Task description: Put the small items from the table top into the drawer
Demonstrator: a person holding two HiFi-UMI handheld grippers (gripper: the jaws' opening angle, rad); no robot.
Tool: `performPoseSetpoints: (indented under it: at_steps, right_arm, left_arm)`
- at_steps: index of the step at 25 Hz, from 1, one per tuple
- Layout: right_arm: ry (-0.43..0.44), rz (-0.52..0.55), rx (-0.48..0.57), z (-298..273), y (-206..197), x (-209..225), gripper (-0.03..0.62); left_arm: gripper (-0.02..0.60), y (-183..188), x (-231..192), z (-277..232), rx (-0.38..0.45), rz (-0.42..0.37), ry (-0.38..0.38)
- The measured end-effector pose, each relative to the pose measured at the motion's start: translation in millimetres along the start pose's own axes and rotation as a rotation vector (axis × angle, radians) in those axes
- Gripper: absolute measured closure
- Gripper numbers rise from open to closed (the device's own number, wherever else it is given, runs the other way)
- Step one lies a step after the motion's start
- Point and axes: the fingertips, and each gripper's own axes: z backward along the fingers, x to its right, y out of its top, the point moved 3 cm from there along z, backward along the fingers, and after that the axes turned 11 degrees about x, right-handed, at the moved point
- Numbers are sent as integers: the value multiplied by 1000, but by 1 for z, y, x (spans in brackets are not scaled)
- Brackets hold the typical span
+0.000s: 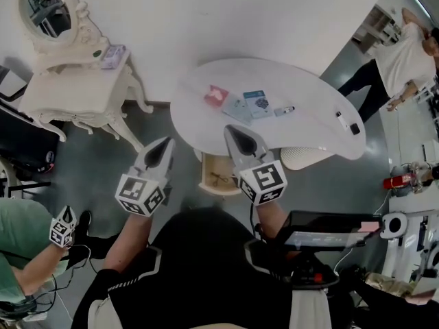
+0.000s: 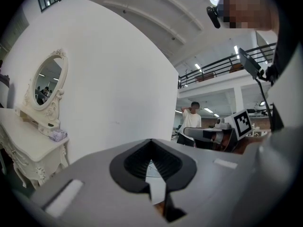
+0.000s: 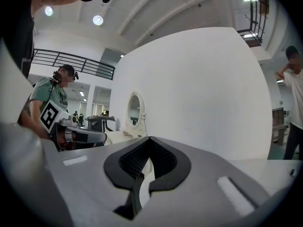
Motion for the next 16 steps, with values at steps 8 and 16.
performPoseSetpoints:
  at_steps: [8,16]
  right_arm:
    - [6,4,-8,1,-1,-1,594]
    - [-4,-16,0,3,-1,2,594]
  left_arm:
    - [581,1,2,-1,4,1,-12]
    - [581,2,5,-2,-8,-15,-17]
